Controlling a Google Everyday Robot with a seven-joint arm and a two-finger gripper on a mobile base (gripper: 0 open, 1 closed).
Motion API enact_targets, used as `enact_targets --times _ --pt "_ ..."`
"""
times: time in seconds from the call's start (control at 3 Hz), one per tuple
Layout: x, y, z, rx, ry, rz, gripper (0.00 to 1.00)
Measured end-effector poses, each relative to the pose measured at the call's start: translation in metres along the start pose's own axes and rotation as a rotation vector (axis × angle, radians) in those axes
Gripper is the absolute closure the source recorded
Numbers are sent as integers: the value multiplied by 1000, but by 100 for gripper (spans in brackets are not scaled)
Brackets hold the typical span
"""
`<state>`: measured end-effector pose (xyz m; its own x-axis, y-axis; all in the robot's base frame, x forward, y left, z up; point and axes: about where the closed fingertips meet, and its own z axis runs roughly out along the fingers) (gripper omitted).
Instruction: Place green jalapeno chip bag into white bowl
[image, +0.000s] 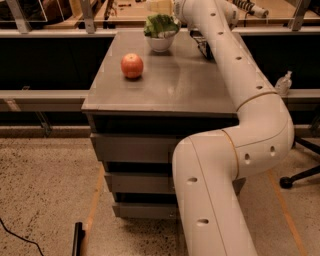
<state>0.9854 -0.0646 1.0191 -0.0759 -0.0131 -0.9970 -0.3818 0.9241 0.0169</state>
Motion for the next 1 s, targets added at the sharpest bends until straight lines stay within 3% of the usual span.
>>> enact_targets --times 0.33,0.67,1.0 --pt "-33 -32 -58 -50 -7 -28 0" --pt "-52 -63 -98 -17 12 -65 0" --pt "-53 -66 -102 -15 14 -66 0"
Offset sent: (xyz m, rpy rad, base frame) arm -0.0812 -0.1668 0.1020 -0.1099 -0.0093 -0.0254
